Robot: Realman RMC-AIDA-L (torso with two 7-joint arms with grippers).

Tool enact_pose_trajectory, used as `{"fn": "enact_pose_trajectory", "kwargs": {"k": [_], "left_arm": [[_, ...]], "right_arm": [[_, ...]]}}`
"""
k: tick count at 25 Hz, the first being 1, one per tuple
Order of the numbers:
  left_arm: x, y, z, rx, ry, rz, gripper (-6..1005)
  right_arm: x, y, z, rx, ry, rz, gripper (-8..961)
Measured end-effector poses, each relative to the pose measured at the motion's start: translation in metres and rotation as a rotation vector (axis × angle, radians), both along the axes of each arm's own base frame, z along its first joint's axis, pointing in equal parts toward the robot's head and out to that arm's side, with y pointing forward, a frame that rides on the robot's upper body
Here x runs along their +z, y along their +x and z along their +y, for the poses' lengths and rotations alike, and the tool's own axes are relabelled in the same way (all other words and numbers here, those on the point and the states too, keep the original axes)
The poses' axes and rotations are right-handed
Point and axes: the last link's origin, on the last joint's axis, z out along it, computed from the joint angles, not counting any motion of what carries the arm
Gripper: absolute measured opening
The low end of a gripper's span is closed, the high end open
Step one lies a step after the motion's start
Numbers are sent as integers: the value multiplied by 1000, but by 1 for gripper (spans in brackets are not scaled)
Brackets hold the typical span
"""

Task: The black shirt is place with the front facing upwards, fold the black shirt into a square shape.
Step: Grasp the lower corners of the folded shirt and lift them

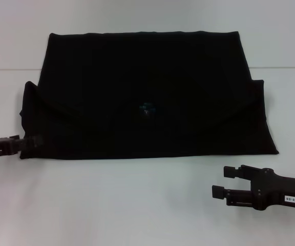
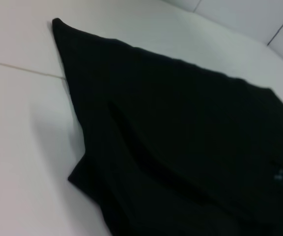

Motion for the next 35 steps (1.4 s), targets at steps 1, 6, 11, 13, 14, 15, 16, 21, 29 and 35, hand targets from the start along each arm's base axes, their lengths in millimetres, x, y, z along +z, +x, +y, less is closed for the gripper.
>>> {"fn": "enact_pose_trajectory", "kwargs": {"k": [1, 6, 11, 13, 14, 15, 16, 21, 29, 35], "left_arm": [[-3, 1, 1, -6, 1, 13, 854], [-10, 2, 5, -11, 5, 49, 852], [-14, 3, 3, -14, -10, 44, 850], [-13, 3, 0, -16, -19, 35, 849], [-13, 3, -1, -17, -23, 31, 848], [-13, 3, -2, -18, -26, 28, 848], [-14, 3, -2, -20, -29, 25, 848], [-15, 4, -5, -26, -41, 13, 845], [-17, 6, -6, -39, -55, 4, 842], [-17, 8, -7, -49, -67, 0, 840]], "right_arm": [[0, 0, 0, -1, -1, 0, 908], [0, -1, 0, -4, -6, 5, 907], [0, -1, 0, -7, -5, 8, 906], [0, 0, -1, -10, -2, 11, 906], [0, 0, -1, -12, -1, 13, 906], [0, 0, -1, -12, 0, 14, 906], [0, 0, -1, -12, 0, 15, 906], [0, 0, -1, -14, -1, 17, 907], [0, 0, -2, -18, -1, 20, 907], [0, 0, -2, -19, -1, 21, 906]]}}
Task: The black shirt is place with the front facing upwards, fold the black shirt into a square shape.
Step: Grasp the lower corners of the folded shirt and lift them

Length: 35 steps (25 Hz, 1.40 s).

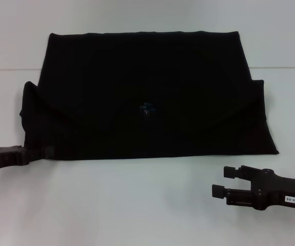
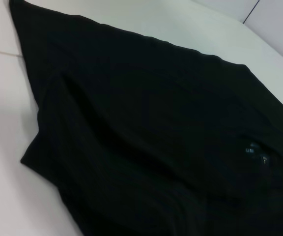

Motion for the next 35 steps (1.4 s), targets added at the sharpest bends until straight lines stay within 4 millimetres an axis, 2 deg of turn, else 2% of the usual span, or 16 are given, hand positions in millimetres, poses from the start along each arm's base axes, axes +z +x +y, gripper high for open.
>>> {"fn": "enact_pose_trajectory", "kwargs": {"k": [6, 11, 14, 19, 25, 31, 35], "left_arm": [[0, -2, 0, -12, 17, 51, 837], [-1, -3, 1, -9, 28, 66, 652], [-3, -2, 2, -15, 19, 78, 417], [-6, 0, 4, -27, 3, 98, 186], [-6, 0, 5, -29, 5, 100, 3], [-5, 0, 5, -31, 5, 101, 3], [-2, 0, 4, -28, 0, 88, 2]], "right_arm": [[0, -1, 0, -3, 2, 5, 907], [0, -2, 1, -8, -1, 10, 907], [0, -2, 1, -10, -3, 12, 906], [0, -2, 1, -10, -4, 13, 906], [0, -2, 1, -9, -4, 14, 906], [5, -3, 5, -26, -9, 18, 904], [29, -4, 20, -142, -32, 21, 903]]}}
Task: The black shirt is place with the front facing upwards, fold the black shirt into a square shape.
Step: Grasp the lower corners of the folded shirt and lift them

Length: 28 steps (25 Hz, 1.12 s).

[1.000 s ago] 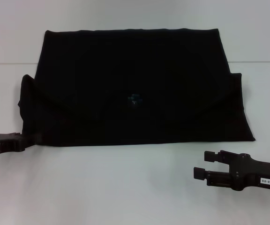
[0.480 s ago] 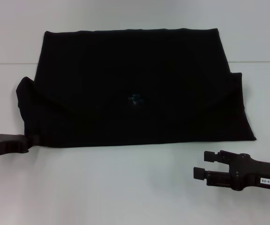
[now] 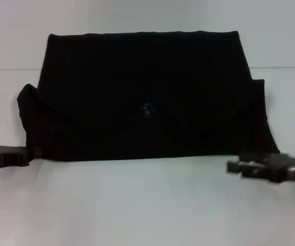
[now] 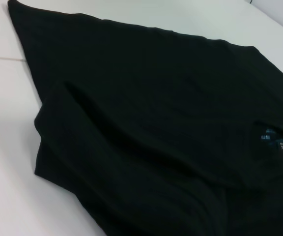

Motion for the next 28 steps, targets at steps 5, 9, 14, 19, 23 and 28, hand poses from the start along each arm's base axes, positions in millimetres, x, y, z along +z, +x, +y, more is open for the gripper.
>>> {"fn": "enact_pose_trajectory", "kwargs": {"k": [5, 9, 14, 19, 23, 28], "left_arm": [[5, -1, -1, -1, 3, -11, 2], [7, -2, -1, 0, 5, -10, 2], [9, -2, -1, -1, 4, -7, 3], [10, -3, -1, -5, 2, -5, 3], [11, -4, -2, -3, 1, -5, 3], [11, -4, -2, -4, 1, -6, 3]], "right_arm": [[52, -7, 26, -185, -59, -64, 901], [91, -18, 49, -350, -102, -205, 900], [107, -38, 72, -473, -93, -355, 898], [85, -47, 89, -461, -97, -471, 899], [64, -42, 96, -441, -92, -540, 898], [53, -34, 101, -434, -77, -589, 897]]}}
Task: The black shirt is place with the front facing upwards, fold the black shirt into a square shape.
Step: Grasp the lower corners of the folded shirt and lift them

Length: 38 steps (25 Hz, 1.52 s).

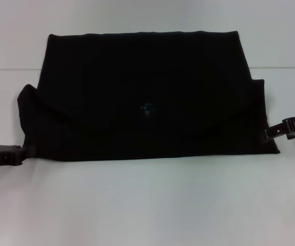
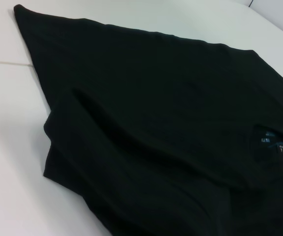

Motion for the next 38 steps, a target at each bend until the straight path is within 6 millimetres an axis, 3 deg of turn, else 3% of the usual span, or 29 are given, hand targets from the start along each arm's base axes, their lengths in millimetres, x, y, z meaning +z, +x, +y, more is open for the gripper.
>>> {"fn": "enact_pose_trajectory", "kwargs": {"k": [20, 25, 31, 38], "left_arm": [[-1, 2, 2, -2, 0, -5, 2], [-1, 3, 2, -5, 0, -5, 3], [-1, 4, 3, -7, -1, -5, 3], [0, 4, 4, -10, 1, -4, 2]], "right_arm": [[-36, -1, 3, 78, -8, -14, 894], [-39, -4, 3, 95, -27, -25, 825], [-41, -3, 3, 99, -32, -34, 598], [-39, -5, 4, 104, -27, -38, 426]]}}
